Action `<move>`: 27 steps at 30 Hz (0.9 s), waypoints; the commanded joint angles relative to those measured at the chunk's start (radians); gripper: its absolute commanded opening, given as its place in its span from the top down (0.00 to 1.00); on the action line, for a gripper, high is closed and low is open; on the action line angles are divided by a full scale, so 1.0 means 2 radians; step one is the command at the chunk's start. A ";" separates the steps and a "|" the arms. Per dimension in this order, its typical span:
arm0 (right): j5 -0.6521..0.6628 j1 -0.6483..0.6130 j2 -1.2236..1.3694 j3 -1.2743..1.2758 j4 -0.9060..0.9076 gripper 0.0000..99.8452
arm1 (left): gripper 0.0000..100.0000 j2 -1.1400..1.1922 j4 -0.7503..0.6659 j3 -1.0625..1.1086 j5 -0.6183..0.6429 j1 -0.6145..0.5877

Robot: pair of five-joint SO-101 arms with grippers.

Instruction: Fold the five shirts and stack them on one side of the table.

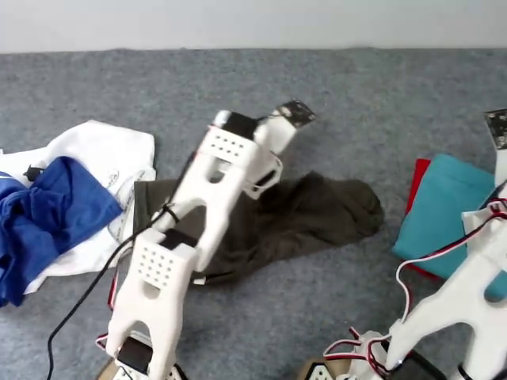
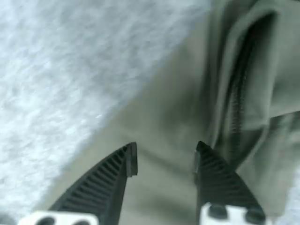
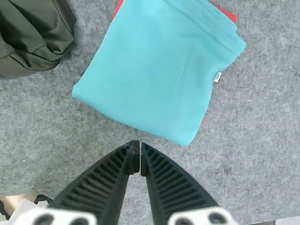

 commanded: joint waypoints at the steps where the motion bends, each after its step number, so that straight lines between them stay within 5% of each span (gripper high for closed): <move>1: 0.002 -0.007 -0.013 -0.002 0.007 0.99 | 0.79 -0.031 0.031 -0.041 -0.005 -0.008; 4: 0.002 -0.007 -0.013 -0.002 0.007 0.99 | 0.79 -0.027 0.081 -0.094 -0.005 0.018; 12: 0.002 -0.007 -0.016 -0.002 0.007 0.99 | 0.79 -0.051 0.081 -0.069 -0.002 0.104; 27: -0.013 -0.092 -0.013 0.052 0.000 0.99 | 0.91 -0.049 0.038 0.075 0.005 0.129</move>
